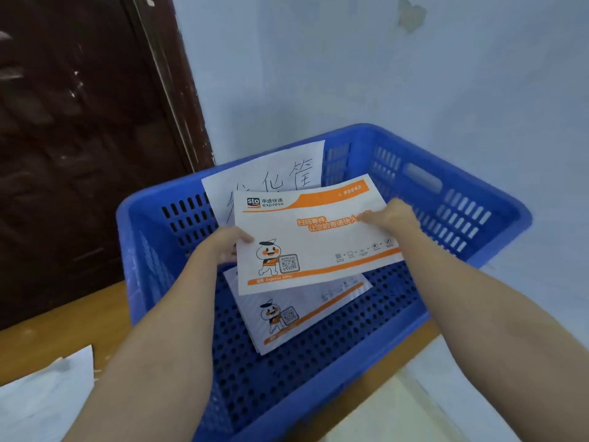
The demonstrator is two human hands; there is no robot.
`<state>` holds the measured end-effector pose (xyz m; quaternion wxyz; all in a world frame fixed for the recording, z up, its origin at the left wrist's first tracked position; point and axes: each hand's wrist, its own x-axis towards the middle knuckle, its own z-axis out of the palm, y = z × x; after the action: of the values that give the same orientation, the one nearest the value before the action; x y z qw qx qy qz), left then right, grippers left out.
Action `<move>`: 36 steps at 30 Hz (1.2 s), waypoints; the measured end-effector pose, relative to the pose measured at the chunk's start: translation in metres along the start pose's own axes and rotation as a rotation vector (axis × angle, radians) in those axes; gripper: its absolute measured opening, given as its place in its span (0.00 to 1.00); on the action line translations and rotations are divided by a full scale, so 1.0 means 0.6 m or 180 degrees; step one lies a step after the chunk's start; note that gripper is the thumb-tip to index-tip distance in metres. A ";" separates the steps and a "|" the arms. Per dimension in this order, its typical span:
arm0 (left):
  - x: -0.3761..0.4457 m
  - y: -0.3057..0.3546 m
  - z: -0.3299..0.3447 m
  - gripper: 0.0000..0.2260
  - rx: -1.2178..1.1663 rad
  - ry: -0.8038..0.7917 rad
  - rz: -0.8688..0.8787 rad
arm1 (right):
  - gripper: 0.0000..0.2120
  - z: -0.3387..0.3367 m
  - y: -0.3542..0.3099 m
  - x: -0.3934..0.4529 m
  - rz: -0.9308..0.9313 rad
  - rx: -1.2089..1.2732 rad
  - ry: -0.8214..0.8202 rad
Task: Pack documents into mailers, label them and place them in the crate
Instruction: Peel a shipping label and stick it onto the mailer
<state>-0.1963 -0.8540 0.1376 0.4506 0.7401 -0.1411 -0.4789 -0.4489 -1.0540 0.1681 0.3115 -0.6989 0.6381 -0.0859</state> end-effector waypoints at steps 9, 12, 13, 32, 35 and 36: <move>0.037 -0.078 0.007 0.14 0.0056 -0.0148 -0.0706 | 0.32 0.066 0.000 0.116 0.0112 -0.0557 -0.1116; 0.041 -0.103 0.015 0.14 -0.0021 -0.0008 -0.0955 | 0.45 0.099 0.018 0.155 0.0283 -0.0833 -0.1437; 0.043 -0.114 0.019 0.15 -0.0048 0.0066 -0.1045 | 0.50 0.115 0.029 0.173 0.0313 -0.0870 -0.1578; 0.074 -0.190 0.089 0.12 0.0558 0.2152 -0.1256 | 0.19 0.234 0.054 0.204 0.0065 -0.0827 -0.1930; 0.081 -0.206 0.101 0.09 0.0546 0.2247 -0.1248 | 0.20 0.240 0.057 0.202 0.0115 -0.0846 -0.1803; 0.084 -0.210 0.102 0.08 0.0554 0.2242 -0.1259 | 0.21 0.240 0.056 0.202 0.0138 -0.0865 -0.1753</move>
<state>-0.2505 -0.8489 -0.0008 0.3063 0.9069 0.1267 -0.2600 -0.3818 -1.1215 0.0022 0.3781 -0.7174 0.5500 0.1996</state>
